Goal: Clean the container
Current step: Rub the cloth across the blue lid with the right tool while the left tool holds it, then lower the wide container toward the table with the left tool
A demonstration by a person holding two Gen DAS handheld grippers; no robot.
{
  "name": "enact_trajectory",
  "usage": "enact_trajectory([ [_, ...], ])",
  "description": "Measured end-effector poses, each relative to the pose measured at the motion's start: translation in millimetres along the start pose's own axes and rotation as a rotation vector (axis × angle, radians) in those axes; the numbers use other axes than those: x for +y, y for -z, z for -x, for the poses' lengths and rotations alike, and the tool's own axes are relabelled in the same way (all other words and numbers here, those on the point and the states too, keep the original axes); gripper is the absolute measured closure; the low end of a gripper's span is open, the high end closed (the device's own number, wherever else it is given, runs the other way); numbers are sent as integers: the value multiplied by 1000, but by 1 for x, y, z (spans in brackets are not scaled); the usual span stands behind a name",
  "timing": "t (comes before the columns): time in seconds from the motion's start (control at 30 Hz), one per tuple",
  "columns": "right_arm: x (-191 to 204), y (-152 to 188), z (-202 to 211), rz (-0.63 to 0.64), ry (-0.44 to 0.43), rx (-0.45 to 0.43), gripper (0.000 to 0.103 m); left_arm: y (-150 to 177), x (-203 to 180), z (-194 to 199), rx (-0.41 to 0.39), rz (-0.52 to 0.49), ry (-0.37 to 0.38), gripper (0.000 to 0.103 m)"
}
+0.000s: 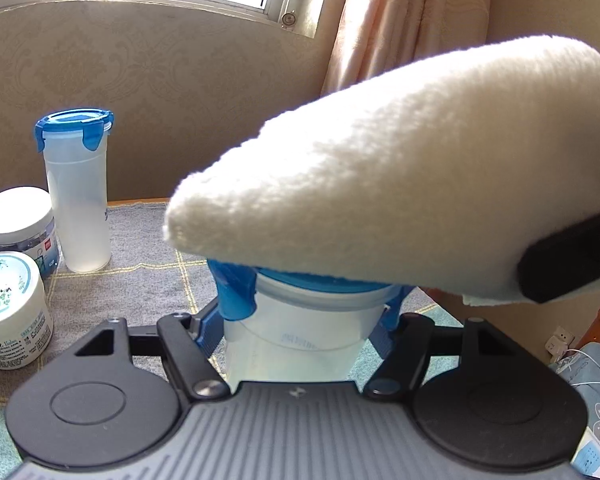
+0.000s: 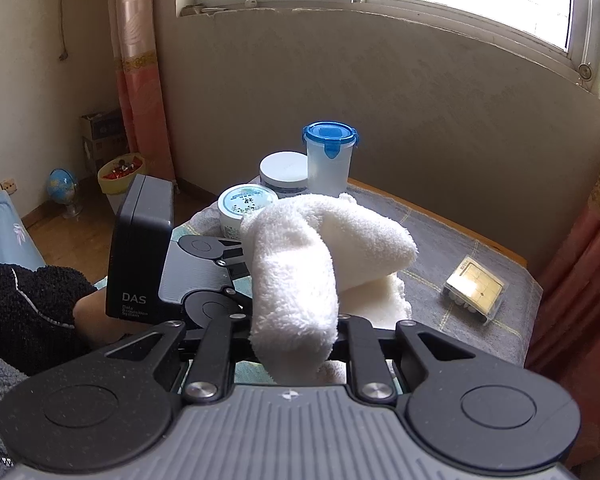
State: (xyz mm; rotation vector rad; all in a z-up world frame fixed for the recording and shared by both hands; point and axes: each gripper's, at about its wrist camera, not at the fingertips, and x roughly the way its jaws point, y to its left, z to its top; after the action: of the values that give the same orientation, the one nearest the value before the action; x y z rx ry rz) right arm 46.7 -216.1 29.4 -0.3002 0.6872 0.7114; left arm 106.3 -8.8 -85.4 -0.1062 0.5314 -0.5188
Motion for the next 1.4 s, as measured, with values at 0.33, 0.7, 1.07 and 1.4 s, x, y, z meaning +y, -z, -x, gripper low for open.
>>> enact_trajectory([
  [0.33,-8,15,14,-31,35,6,82,-1,-7,-6,3,-3,-11,33],
  [0.7,-24,34,23,-124,60,-4,82,1,-12,0,5,-10,-23,33],
  [1.07,-46,48,25,-282,64,-75,82,3,-11,-2,4,-22,-32,33],
  [1.4,-65,61,30,-386,76,-134,82,8,-7,1,27,-10,-1,14],
])
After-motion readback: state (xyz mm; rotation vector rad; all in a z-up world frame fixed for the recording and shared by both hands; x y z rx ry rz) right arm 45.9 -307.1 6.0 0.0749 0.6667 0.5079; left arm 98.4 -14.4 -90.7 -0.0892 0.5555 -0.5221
